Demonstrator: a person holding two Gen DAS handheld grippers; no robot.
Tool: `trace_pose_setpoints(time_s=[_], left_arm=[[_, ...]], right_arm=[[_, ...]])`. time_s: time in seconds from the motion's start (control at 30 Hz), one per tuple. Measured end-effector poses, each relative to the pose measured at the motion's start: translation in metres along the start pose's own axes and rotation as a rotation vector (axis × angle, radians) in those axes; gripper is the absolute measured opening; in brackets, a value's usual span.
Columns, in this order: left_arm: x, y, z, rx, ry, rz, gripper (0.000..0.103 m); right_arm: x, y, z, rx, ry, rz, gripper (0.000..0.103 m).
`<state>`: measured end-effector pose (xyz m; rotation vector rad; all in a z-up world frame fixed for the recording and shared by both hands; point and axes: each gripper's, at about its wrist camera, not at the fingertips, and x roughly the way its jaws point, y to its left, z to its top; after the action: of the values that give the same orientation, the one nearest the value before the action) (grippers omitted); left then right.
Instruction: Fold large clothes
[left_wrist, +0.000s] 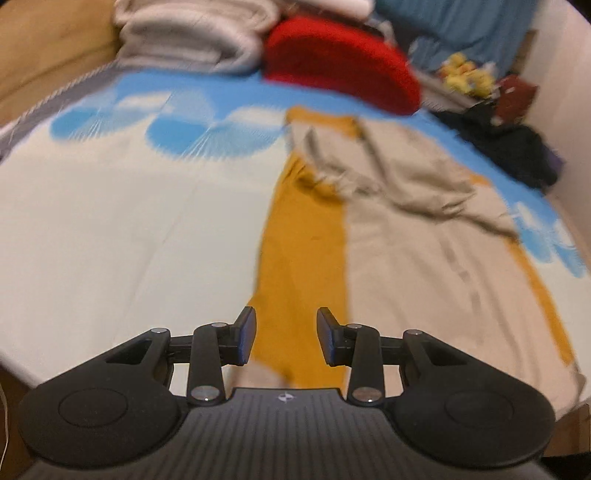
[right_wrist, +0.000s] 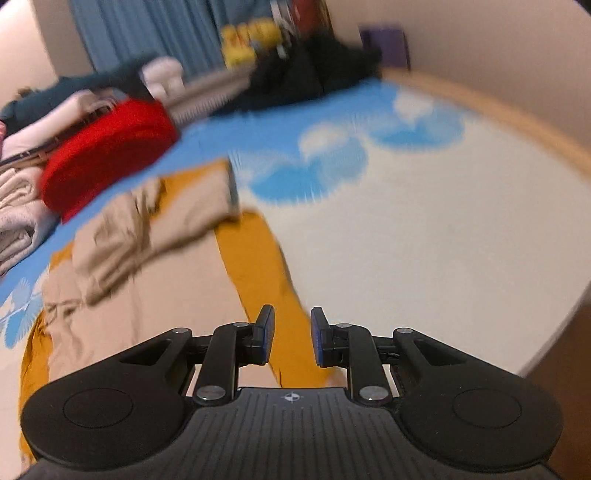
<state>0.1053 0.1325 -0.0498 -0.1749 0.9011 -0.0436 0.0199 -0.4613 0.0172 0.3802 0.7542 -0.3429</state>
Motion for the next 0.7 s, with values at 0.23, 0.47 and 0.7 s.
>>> trace_pose_setpoints(time_s=[0.23, 0.47, 0.7], left_arm=[[0.033, 0.028, -0.011, -0.109, 0.188, 0.043, 0.052], [0.056, 0.038, -0.022, -0.109, 0.298, 0.077, 0.052], [0.055, 0.03, -0.027, -0.041, 0.285, 0.063, 0.005]], right_arm=[[0.046, -0.02, -0.02, 0.069, 0.21, -0.029, 0.037], [0.074, -0.026, -0.042, 0.019, 0.346, -0.067, 0.039], [0.069, -0.019, -0.047, -0.048, 0.348, -0.058, 0.005]])
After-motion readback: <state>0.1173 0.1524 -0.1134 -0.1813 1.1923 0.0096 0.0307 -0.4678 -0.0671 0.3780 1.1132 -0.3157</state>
